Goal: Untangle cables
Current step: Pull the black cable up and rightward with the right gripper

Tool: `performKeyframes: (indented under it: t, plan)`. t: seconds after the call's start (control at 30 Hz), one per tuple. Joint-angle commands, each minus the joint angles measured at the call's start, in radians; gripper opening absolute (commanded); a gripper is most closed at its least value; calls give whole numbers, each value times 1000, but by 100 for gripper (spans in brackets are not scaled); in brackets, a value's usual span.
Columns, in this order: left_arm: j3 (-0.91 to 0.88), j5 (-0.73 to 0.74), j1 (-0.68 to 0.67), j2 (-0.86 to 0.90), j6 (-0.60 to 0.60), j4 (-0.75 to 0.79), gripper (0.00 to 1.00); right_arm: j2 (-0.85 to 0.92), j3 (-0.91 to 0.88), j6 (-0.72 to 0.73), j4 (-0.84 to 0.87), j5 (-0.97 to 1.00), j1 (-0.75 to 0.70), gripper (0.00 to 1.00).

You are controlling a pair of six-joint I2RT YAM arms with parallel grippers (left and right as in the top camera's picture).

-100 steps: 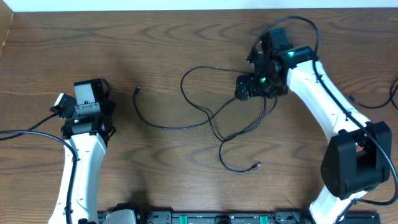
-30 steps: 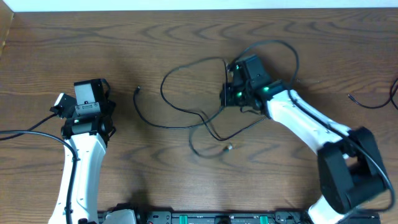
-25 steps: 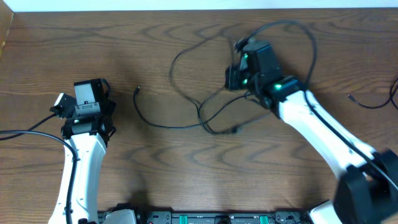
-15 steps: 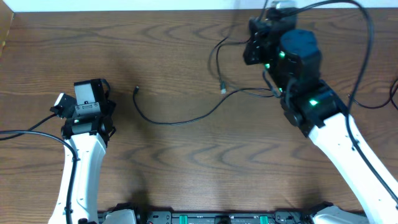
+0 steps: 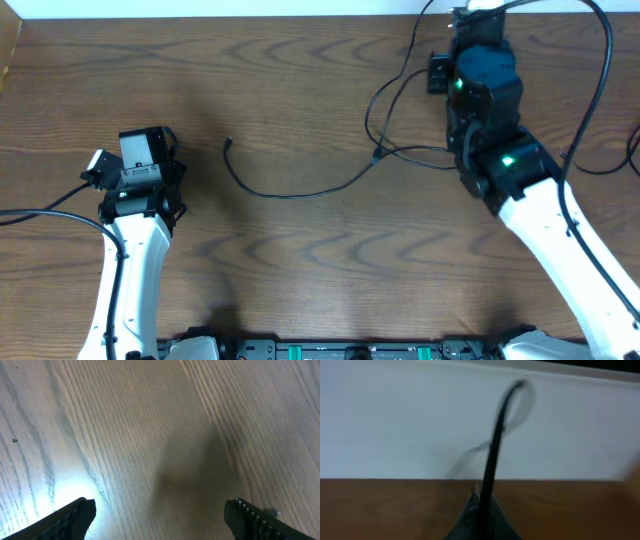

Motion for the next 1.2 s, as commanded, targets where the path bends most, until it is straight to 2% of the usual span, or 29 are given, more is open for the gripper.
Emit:
performKeyframes:
  t: [0.0, 0.13, 0.23, 0.3, 0.47, 0.67, 0.8, 0.97, 1.03, 1.17]
  plan:
    - [0, -6, 4, -6, -5, -3, 87, 61, 16, -109, 12, 266, -92, 1]
    - [0, -6, 4, -6, -5, -3, 87, 140, 16, -108, -11, 290, -212, 1]
    - [0, -6, 4, -6, -5, -3, 87, 198, 16, -80, -78, 289, -251, 1]
    - [0, -7, 4, -6, -5, -3, 87, 251, 16, -69, -129, 264, -253, 1]
    - [0, -7, 4, -6, -5, -2, 87, 342, 16, -69, -135, 234, -241, 1]
    - [0, -6, 4, -6, -5, -3, 87, 369, 16, -42, -96, 326, -241, 1]
    - [0, -6, 4, -6, -5, -3, 87, 339, 16, -57, -7, 525, -237, 1]
    - [0, -6, 4, -6, -5, -3, 87, 302, 16, -153, 135, 646, -245, 1]
    - [0, -6, 4, -6, -5, -3, 87, 288, 16, -170, 239, 730, -257, 1]
    - [0, -6, 4, -6, -5, -3, 87, 274, 16, -252, 446, 780, -285, 1]
